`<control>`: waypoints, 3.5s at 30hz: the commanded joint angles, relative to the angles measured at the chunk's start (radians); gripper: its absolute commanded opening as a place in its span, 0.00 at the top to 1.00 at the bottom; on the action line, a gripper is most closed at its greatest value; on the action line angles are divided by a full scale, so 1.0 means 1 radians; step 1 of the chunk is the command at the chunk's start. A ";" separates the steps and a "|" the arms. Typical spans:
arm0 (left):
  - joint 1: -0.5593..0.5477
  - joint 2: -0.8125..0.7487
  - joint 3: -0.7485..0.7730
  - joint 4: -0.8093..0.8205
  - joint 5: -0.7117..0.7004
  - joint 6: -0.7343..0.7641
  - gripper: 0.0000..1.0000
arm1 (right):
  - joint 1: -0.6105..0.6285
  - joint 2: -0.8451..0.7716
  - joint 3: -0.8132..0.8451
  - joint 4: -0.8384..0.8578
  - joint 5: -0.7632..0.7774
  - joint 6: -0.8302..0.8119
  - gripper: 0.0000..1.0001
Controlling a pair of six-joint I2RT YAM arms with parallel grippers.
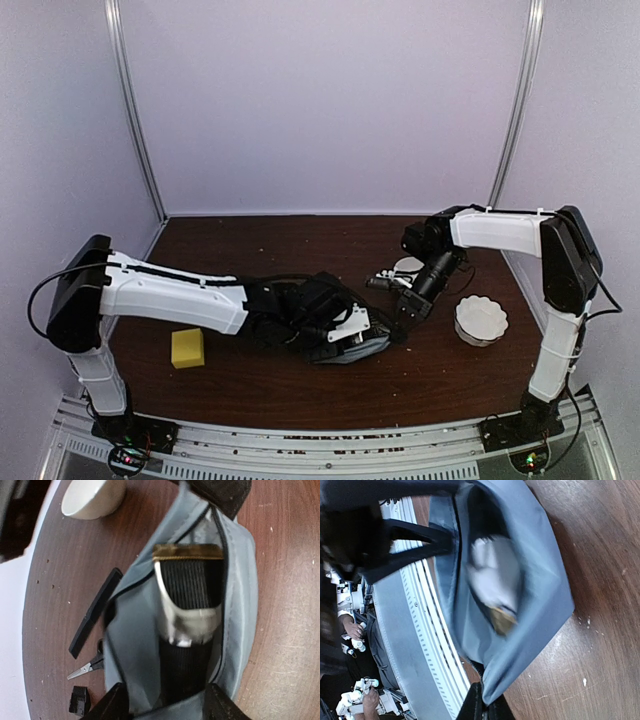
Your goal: Sort the hair-cutting tools
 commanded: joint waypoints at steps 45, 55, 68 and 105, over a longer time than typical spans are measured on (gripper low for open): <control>0.404 -0.192 -0.167 0.246 0.635 -0.954 1.00 | -0.045 -0.052 0.039 -0.025 0.088 0.009 1.00; 0.404 -0.501 -0.445 0.425 0.423 -0.890 1.00 | -0.105 -0.097 0.095 -0.134 0.243 -0.033 1.00; 0.383 -0.377 -0.442 0.427 0.514 -0.951 1.00 | -0.115 0.070 0.195 -0.155 0.077 0.057 0.93; 0.383 -0.301 -0.468 0.510 0.511 -1.005 1.00 | -0.014 -0.052 -0.247 0.261 0.101 0.175 0.94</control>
